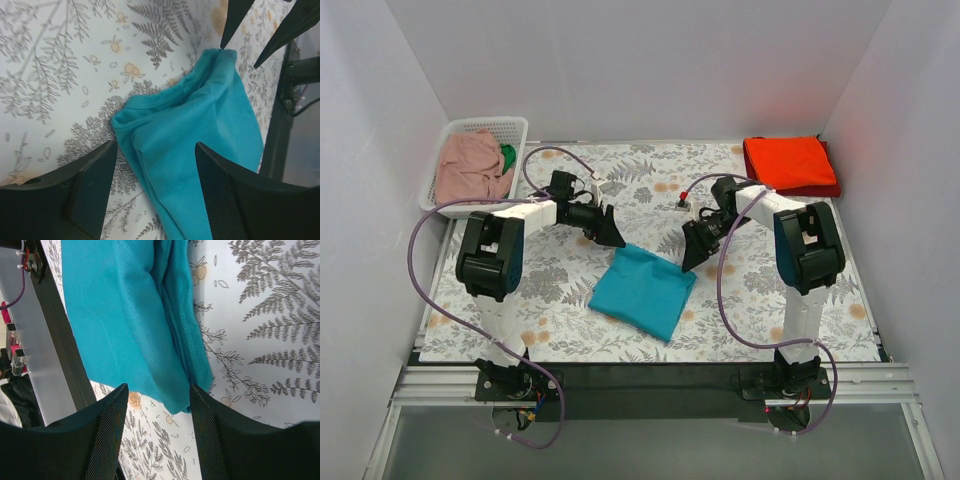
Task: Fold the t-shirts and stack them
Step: Fold the tshirt
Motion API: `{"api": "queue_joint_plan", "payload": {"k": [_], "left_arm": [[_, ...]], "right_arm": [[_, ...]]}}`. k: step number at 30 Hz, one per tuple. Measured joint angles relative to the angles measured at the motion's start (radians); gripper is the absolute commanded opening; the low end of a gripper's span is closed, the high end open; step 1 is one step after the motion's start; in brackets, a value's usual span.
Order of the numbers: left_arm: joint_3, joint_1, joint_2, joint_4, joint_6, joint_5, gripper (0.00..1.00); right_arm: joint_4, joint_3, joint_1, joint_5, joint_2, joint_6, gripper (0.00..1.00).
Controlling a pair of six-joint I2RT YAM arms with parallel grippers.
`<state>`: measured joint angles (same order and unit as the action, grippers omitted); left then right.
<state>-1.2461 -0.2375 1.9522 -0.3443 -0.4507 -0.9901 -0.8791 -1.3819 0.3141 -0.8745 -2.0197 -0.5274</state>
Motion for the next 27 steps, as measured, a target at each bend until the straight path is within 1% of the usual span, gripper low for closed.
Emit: {"api": "queue_joint_plan", "payload": {"k": [4, 6, 10, 14, 15, 17, 18, 21, 24, 27], "left_arm": [[-0.001, -0.002, 0.020, -0.060, 0.000, -0.036, 0.61], [-0.007, -0.002, 0.021, -0.074, 0.000, -0.052, 0.59], [-0.015, -0.003, 0.026, -0.077, 0.002, -0.070, 0.55], [-0.028, -0.003, 0.056, -0.078, 0.004, -0.081, 0.47], [-0.028, -0.003, 0.066, -0.079, 0.004, -0.081, 0.44], [-0.028, -0.003, 0.079, -0.083, 0.003, -0.080, 0.41], [-0.028, -0.003, 0.082, -0.082, 0.003, -0.080, 0.38], [-0.028, -0.003, 0.083, -0.078, -0.001, -0.080, 0.34], [-0.028, -0.003, 0.083, -0.066, -0.010, -0.080, 0.28], [-0.028, -0.003, 0.083, -0.051, -0.021, -0.080, 0.21]], "right_arm": [[0.000, 0.023, 0.016, 0.016, 0.029, -0.002, 0.58], [0.002, 0.030, 0.024, 0.024, 0.031, -0.003, 0.55], [0.005, 0.048, 0.028, 0.039, 0.031, -0.006, 0.54], [0.005, 0.056, 0.028, 0.050, 0.031, -0.010, 0.54], [0.004, 0.056, 0.029, 0.054, 0.031, -0.012, 0.52], [0.001, 0.056, 0.029, 0.061, 0.031, -0.019, 0.51], [-0.003, 0.056, 0.029, 0.064, 0.031, -0.021, 0.52], [-0.012, 0.056, 0.029, 0.073, 0.031, -0.026, 0.54], [-0.016, 0.056, 0.034, 0.090, 0.031, -0.029, 0.50], [-0.022, 0.056, 0.035, 0.103, 0.031, -0.030, 0.50]]}}
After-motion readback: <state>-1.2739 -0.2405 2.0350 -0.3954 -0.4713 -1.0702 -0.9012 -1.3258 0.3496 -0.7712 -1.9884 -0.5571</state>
